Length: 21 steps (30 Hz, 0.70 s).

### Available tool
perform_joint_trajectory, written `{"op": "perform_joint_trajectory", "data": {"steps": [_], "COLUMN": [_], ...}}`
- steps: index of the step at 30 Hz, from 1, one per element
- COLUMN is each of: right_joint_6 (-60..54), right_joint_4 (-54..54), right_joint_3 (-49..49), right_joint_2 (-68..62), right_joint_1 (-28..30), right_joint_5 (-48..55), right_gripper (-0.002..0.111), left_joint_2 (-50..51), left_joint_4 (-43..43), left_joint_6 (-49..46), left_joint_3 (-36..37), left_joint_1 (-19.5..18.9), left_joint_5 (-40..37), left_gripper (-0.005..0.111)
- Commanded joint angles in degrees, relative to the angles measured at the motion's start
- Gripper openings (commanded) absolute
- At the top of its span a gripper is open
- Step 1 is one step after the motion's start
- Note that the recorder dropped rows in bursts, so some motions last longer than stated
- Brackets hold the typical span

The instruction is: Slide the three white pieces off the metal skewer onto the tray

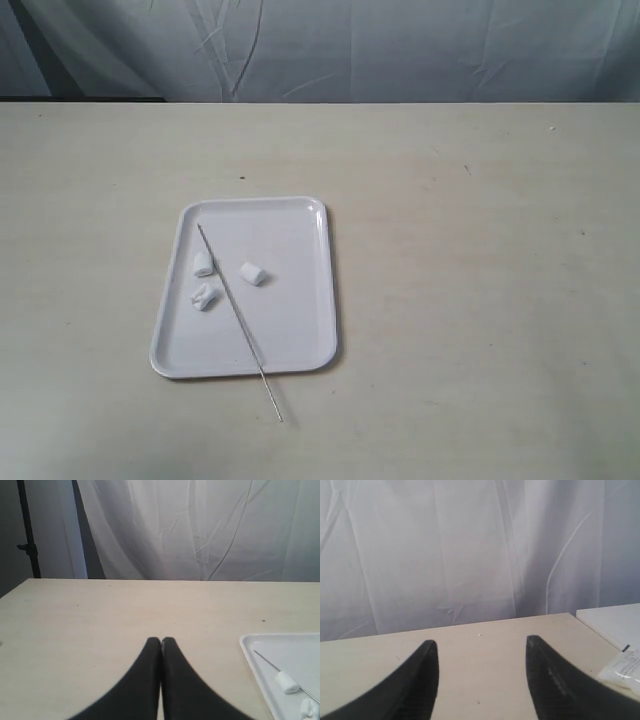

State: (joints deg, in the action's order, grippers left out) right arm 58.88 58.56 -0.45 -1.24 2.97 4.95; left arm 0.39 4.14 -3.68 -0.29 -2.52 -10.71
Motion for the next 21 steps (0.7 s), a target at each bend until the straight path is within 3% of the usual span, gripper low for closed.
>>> {"op": "perform_joint_trajectory", "data": {"steps": [1, 6, 8, 10, 12, 21], "right_joint_6": [-2.8, -18.6, -32.5, -55.1, -67.5, -68.0], "right_joint_4": [-5.2, -20.1, -34.0, -54.5, -64.9, -60.6], "right_joint_3": [0.4, 0.4, 0.4, 0.4, 0.4, 0.4], "right_joint_2": [0.8, 1.2, 1.2, 1.2, 1.2, 1.2], "right_joint_1": [0.3, 0.3, 0.3, 0.3, 0.3, 0.3], "right_joint_5": [6.0, 4.9, 4.8, 4.8, 5.4, 12.0], "right_gripper": [0.051, 0.051, 0.051, 0.051, 0.051, 0.051], "left_joint_2": [-0.4, -0.4, -0.4, -0.4, -0.4, -0.4], "left_joint_4": [0.2, -0.3, -0.3, -0.4, -0.4, -0.4], "left_joint_6": [1.4, -0.1, -0.4, -1.6, -1.6, -1.4], "left_joint_3": [0.3, 0.3, 0.3, 0.3, 0.3, 0.3], "left_joint_1": [0.4, 0.4, 0.4, 0.4, 0.4, 0.4], "left_joint_5": [-3.3, -6.4, -6.7, -8.5, -8.5, -8.7], "left_gripper": [0.000, 0.000, 0.000, 0.000, 0.000, 0.000]}}
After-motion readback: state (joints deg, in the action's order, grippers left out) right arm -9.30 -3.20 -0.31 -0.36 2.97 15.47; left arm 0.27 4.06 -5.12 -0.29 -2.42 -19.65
